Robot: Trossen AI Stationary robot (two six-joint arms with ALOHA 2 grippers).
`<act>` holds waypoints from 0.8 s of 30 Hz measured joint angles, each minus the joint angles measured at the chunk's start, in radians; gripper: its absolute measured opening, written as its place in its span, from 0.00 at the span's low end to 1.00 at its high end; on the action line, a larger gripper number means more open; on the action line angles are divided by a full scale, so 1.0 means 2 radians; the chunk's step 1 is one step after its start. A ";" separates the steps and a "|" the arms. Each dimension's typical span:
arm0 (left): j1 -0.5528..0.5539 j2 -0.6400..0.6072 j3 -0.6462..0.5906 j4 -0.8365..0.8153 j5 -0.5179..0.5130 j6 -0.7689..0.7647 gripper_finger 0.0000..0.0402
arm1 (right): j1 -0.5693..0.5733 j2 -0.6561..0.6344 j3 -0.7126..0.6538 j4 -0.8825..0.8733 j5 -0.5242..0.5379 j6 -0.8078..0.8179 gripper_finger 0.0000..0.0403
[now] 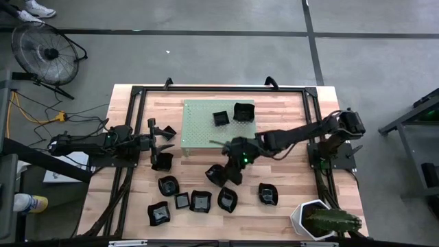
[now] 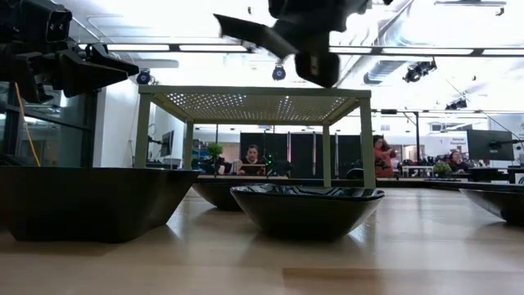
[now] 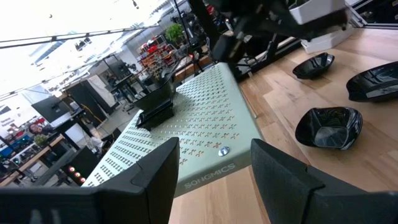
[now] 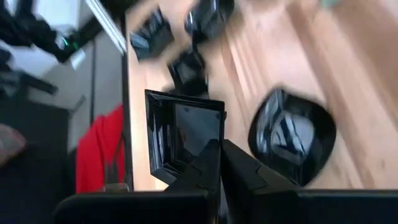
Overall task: Pick & Place Mini shaped plates
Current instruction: Stack the square plate on top of the other square plates on the shelf
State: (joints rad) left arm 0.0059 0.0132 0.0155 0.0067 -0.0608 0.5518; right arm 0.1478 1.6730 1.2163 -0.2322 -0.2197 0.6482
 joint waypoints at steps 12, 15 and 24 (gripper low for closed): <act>0.000 0.000 0.000 0.000 0.000 0.000 0.48 | -0.075 -0.007 0.093 -0.032 -0.003 -0.075 0.00; 0.000 0.000 0.000 0.000 0.000 0.000 0.48 | -0.090 -0.007 0.132 -0.080 0.016 -0.098 0.01; 0.000 0.000 0.000 0.000 0.000 0.000 0.48 | -0.159 -0.007 0.191 -0.193 0.026 -0.137 0.01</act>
State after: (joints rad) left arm 0.0062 0.0132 0.0155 0.0066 -0.0608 0.5518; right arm -0.1693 1.6585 1.5987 -0.6185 -0.1681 0.3743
